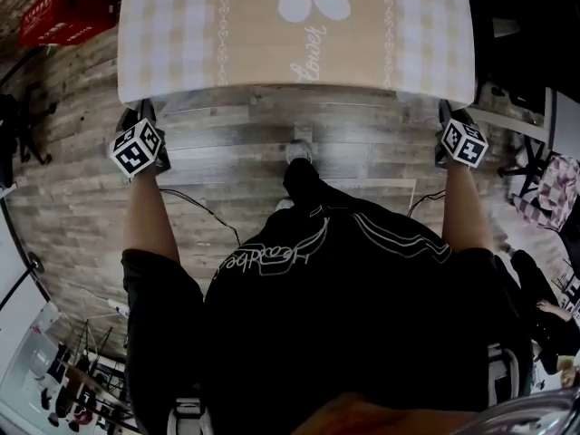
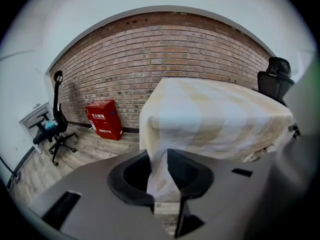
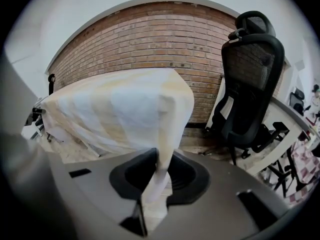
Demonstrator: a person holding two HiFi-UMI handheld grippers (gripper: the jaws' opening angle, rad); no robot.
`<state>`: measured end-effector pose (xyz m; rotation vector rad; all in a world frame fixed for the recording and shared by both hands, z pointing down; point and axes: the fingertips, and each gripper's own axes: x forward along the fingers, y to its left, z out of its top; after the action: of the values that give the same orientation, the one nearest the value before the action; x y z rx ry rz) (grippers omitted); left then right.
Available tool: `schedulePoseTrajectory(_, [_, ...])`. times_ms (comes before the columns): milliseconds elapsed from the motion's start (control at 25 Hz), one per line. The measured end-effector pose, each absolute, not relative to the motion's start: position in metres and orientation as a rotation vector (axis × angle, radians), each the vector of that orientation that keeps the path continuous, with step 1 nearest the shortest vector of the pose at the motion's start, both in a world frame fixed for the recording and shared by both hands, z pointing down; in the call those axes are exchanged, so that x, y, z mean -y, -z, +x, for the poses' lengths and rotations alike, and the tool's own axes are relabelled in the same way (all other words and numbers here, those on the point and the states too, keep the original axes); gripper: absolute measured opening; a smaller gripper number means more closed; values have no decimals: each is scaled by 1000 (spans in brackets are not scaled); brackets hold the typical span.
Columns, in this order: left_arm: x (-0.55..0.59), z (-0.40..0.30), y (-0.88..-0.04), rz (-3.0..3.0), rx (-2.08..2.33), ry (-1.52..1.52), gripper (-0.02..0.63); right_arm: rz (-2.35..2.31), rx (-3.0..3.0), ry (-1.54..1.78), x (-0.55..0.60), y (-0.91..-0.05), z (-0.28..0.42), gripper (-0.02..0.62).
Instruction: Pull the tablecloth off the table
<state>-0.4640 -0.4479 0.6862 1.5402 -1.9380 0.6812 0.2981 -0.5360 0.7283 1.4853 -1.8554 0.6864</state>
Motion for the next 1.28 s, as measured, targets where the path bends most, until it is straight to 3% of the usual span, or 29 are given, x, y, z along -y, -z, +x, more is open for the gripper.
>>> schedulePoseTrajectory(80, [444,-465,-685,1521,1947,-672,41,1479,1864,-692,535,-729,296,39])
schedulePoseTrajectory(200, [441,-463,-684,1506,1945,-633,12,1492,1877,-726,532,-728,294,17])
schedulePoseTrajectory(1280, [404,-452,-626,1570,1933,-616,6,1710,2036,-805,475,-641,301,-3])
